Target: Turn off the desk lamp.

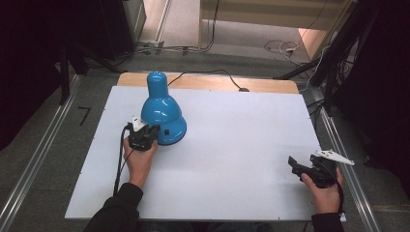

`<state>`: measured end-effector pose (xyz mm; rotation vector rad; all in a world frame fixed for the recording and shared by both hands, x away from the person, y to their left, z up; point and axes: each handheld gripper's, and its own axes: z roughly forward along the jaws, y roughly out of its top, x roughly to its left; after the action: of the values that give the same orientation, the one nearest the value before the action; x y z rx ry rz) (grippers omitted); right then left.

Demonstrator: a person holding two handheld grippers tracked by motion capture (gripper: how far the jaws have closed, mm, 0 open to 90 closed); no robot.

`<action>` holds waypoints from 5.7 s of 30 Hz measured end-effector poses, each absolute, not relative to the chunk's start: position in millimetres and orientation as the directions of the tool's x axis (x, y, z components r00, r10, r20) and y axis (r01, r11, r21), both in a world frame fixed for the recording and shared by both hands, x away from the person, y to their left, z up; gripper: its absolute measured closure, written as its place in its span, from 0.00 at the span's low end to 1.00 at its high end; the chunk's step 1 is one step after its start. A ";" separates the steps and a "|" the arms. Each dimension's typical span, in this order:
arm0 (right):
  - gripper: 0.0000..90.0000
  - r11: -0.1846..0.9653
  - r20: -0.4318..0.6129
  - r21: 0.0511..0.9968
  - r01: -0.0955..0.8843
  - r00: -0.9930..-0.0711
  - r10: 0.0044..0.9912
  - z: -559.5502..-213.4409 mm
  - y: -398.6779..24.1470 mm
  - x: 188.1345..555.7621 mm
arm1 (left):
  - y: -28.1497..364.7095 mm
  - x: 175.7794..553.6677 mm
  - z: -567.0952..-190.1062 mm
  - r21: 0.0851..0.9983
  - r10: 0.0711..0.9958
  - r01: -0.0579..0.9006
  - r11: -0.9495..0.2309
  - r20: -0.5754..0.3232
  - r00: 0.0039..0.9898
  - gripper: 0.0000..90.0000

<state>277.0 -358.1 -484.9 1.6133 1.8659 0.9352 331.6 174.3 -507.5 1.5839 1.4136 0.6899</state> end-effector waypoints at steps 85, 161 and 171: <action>0.14 0.050 0.074 0.764 0.643 -0.165 0.983 -484.2 -360.6 274.0 | 235.3 287.5 -495.1 0.862 0.968 0.491 0.128 -0.215 0.127 0.28; 0.14 0.059 0.070 0.760 0.648 -0.172 0.983 -485.4 -359.3 274.4 | 235.9 245.2 -489.7 0.866 0.967 0.489 0.100 -0.201 0.159 0.28; 0.14 0.060 0.069 0.758 0.649 -0.172 0.983 -485.7 -359.4 274.4 | 241.5 236.1 -487.9 0.865 0.966 0.489 0.109 -0.209 0.155 0.28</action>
<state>274.4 -359.4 -485.7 1.6246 1.8717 0.9293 236.1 241.5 -487.9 1.5151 1.4679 0.6552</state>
